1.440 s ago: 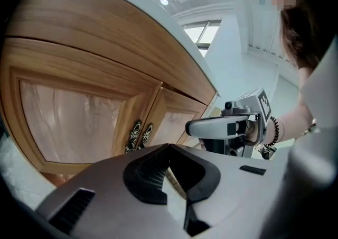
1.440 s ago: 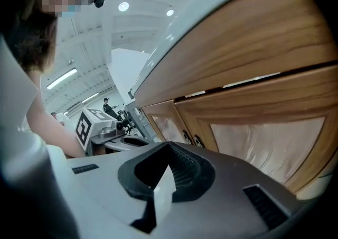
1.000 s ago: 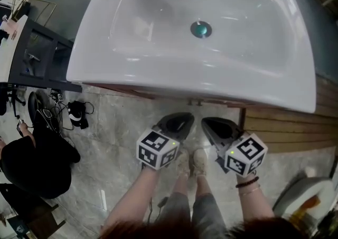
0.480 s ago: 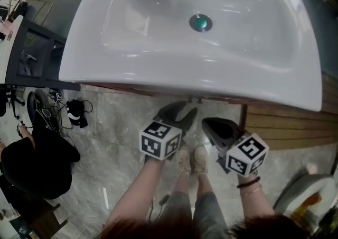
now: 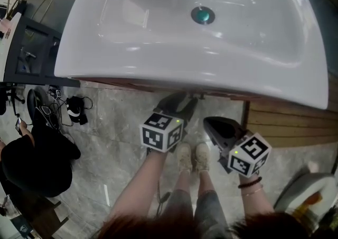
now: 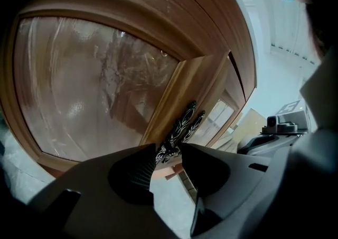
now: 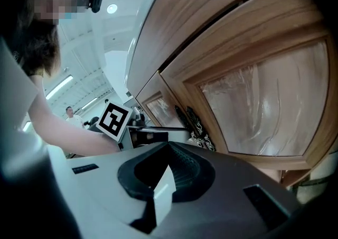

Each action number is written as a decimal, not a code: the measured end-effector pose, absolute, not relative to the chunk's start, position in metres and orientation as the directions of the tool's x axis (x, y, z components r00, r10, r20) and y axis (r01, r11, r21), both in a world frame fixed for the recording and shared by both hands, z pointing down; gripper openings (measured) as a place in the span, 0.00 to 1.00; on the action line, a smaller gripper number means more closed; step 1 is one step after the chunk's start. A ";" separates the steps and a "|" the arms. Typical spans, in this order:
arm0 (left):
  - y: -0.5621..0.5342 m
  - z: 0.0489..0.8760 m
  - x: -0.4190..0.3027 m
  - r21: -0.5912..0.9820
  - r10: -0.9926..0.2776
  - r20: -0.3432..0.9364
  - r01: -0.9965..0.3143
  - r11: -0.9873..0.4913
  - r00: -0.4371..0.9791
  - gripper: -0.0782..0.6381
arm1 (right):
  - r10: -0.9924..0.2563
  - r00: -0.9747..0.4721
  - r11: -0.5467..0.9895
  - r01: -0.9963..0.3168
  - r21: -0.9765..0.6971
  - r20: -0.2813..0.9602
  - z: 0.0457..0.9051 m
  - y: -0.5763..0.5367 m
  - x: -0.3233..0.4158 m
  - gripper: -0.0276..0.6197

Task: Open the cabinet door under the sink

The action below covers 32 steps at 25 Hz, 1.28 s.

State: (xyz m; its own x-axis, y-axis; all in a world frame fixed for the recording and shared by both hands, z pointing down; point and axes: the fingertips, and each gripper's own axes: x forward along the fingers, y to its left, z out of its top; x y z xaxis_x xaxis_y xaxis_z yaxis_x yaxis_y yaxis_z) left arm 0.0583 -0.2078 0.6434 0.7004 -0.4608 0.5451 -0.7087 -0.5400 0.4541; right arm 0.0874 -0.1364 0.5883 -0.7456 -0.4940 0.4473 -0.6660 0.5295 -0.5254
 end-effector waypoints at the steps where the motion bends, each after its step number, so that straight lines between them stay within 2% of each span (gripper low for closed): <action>1: -0.209 0.644 0.058 0.459 -0.463 0.541 -0.708 -0.537 0.702 0.34 | -0.494 -0.746 0.529 -0.665 -0.527 0.447 0.589 -0.136 0.088 0.05; 9: -0.208 0.649 0.058 0.488 -0.473 0.546 -0.721 -0.492 0.692 0.32 | -0.496 -0.745 0.517 -0.666 -0.538 0.446 0.592 -0.134 0.089 0.05; 13: -0.206 0.652 0.065 0.462 -0.481 0.559 -0.736 -0.495 0.675 0.24 | -0.500 -0.742 0.512 -0.670 -0.538 0.448 0.593 -0.135 0.094 0.05; 28: -0.205 0.651 0.065 0.457 -0.494 0.544 -0.734 -0.503 0.678 0.23 | -0.503 -0.742 0.518 -0.669 -0.533 0.443 0.591 -0.140 0.094 0.05; 32: -0.204 0.651 0.064 0.452 -0.487 0.548 -0.730 -0.512 0.680 0.23 | -0.551 -0.716 0.516 -0.696 -0.499 0.429 0.583 -0.146 0.098 0.05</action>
State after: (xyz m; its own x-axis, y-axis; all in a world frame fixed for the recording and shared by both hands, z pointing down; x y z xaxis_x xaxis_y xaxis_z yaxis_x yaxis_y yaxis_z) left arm 0.0645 -0.2039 0.6508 0.6804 -0.4868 0.5477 -0.7303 -0.5120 0.4522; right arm 0.0983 -0.1463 0.5835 -0.7158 -0.5506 0.4294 -0.6962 0.5156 -0.4995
